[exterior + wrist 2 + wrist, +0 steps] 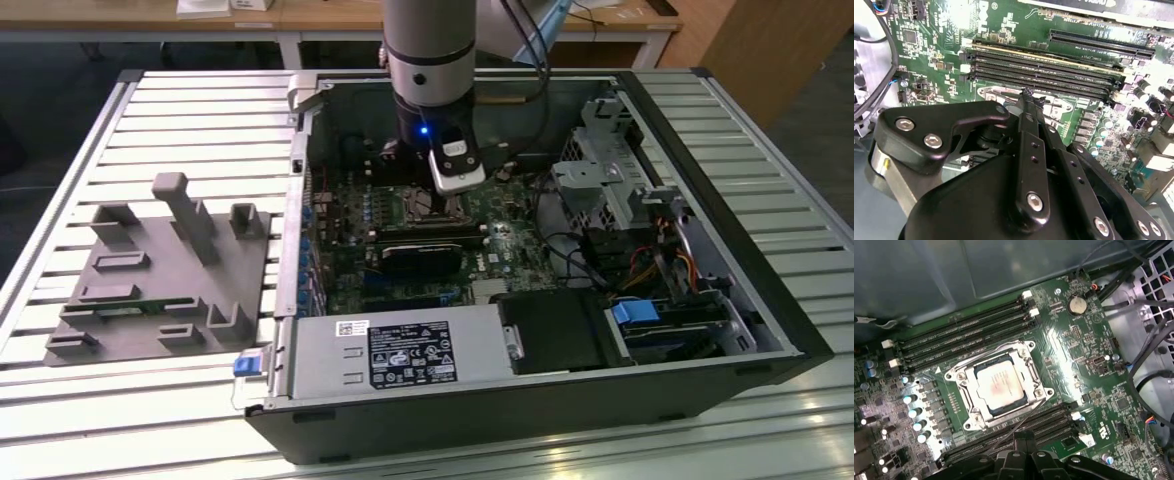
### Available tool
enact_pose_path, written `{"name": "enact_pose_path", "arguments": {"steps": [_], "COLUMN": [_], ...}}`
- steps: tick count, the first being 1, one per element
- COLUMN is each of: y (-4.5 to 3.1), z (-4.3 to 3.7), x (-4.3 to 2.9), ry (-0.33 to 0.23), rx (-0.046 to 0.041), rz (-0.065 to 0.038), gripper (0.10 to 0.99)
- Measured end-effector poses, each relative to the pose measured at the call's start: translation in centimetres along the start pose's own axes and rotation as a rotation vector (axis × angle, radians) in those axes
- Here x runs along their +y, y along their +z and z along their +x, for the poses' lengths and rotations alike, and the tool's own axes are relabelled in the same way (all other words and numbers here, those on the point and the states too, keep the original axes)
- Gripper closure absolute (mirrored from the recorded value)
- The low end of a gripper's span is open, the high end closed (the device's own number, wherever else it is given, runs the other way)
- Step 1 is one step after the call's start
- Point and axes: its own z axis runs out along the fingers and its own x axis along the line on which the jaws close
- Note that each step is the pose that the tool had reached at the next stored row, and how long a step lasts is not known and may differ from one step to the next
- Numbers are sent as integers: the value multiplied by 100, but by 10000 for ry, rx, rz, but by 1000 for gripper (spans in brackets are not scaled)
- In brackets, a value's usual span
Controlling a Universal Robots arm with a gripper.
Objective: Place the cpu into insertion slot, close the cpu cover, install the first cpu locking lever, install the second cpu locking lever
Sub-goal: 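Install the second cpu locking lever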
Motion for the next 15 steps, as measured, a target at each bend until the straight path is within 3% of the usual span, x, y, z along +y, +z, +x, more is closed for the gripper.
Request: {"name": "enact_pose_path", "arguments": {"steps": [3,8,15], "y": [8,30,31], "z": [-1,2,4], "x": [-1,-4,-4], "ry": [-19,-206,-331], "rx": [35,294,300], "rz": [27,235,221], "gripper": [984,984,984]}}
